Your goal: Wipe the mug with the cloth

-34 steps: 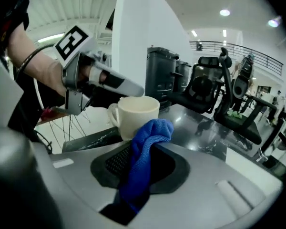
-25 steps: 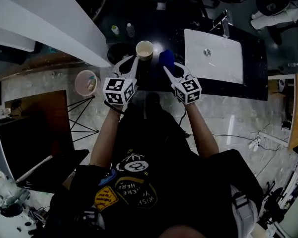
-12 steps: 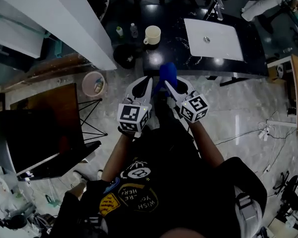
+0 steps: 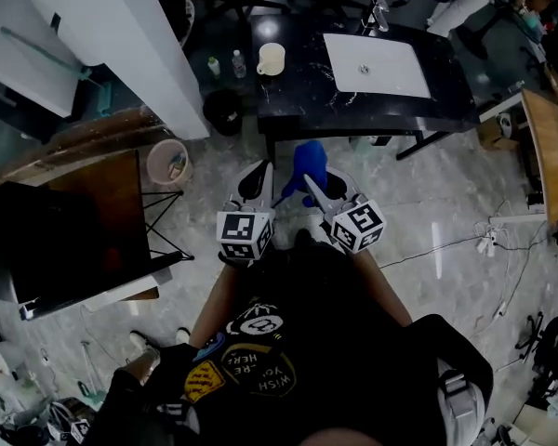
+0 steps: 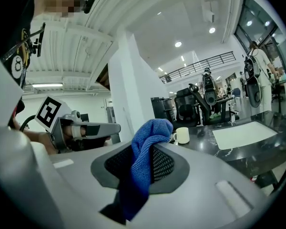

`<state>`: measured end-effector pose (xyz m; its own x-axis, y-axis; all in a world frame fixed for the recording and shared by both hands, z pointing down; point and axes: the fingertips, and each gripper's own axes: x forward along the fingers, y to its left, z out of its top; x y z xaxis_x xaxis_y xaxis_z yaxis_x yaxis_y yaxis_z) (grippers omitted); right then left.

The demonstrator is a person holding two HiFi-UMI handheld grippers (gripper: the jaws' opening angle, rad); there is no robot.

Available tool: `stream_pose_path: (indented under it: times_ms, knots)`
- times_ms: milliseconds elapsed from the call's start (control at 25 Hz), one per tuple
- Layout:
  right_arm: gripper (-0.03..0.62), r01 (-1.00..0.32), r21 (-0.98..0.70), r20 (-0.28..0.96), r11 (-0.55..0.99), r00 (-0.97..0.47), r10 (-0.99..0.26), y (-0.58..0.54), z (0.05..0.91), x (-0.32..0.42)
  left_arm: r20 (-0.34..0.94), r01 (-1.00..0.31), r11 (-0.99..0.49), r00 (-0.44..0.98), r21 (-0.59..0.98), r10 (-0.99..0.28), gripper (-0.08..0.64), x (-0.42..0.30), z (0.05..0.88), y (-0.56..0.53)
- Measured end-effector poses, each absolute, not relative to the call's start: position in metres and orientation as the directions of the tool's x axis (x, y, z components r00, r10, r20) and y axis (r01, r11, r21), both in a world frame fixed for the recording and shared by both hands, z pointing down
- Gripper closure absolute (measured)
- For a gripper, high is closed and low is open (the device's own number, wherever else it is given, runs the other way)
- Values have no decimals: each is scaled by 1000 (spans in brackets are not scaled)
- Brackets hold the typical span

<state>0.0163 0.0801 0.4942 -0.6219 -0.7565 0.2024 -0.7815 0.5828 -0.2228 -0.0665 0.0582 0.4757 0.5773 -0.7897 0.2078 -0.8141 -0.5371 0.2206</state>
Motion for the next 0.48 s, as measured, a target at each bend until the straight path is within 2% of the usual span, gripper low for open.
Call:
stream_pose_path:
  times_ms: [320, 480]
  knots:
    - [506, -779, -206, 123, 592, -620, -775, 87, 451, 42, 217, -815, -579, 568, 15, -794, 555, -34, 446, 70]
    - [506, -768, -209, 103, 606, -633, -767, 95, 445, 43, 229, -810, -587, 572, 5, -787, 555, -26, 445, 79]
